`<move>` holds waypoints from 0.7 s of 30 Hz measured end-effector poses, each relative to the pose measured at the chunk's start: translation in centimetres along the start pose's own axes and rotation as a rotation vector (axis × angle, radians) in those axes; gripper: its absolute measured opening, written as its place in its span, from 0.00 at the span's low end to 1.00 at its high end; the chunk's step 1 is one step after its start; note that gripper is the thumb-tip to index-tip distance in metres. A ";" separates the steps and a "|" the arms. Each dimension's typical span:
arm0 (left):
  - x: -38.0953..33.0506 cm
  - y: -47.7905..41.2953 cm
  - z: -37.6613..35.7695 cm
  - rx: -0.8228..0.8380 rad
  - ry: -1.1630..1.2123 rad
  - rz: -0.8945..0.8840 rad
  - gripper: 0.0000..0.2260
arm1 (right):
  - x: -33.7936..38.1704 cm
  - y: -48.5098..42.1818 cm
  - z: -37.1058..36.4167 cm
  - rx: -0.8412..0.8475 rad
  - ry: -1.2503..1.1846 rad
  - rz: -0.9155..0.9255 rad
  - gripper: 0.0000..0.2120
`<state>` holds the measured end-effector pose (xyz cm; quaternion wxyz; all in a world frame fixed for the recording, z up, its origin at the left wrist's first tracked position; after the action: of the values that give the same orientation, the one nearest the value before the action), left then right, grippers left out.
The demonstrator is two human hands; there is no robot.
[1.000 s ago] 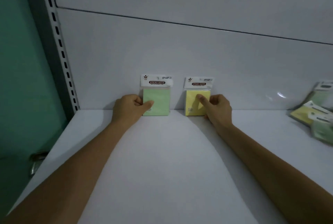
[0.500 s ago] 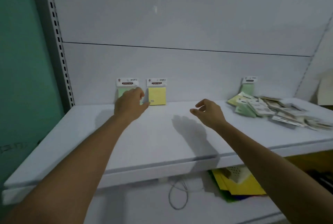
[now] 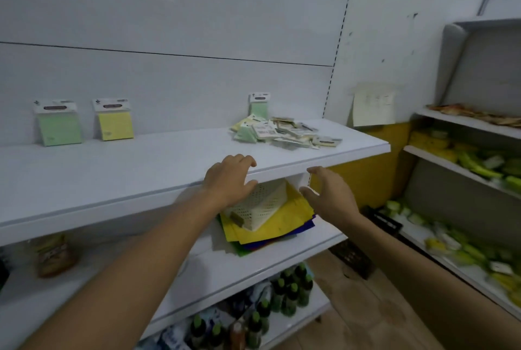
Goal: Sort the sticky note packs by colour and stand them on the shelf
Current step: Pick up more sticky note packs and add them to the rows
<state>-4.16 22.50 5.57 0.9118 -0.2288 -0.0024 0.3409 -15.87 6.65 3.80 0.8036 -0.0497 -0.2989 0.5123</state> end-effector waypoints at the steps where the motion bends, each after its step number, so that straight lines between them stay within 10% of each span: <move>1: -0.7 -0.2 -0.6 0.014 -0.002 -0.001 0.19 | -1.0 0.1 0.5 -0.007 0.008 -0.007 0.24; 21: -4.1 -24.7 -15.6 0.186 0.143 -0.035 0.33 | -12.2 -18.1 -0.3 -0.016 0.143 0.113 0.18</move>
<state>10.52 -2.92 2.63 0.9328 -0.1669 0.0904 0.3064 -4.98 -12.17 5.33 0.7923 -0.1092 -0.2416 0.5495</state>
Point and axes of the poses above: each hand's wrist, its own y-axis away from the middle knuckle, its own z-axis out of the back of the hand, x = y × z, the point moved 9 cm from there along -y, towards the middle knuckle, and after that the axes turned 1 degree about -x, right-handed, at the moved point
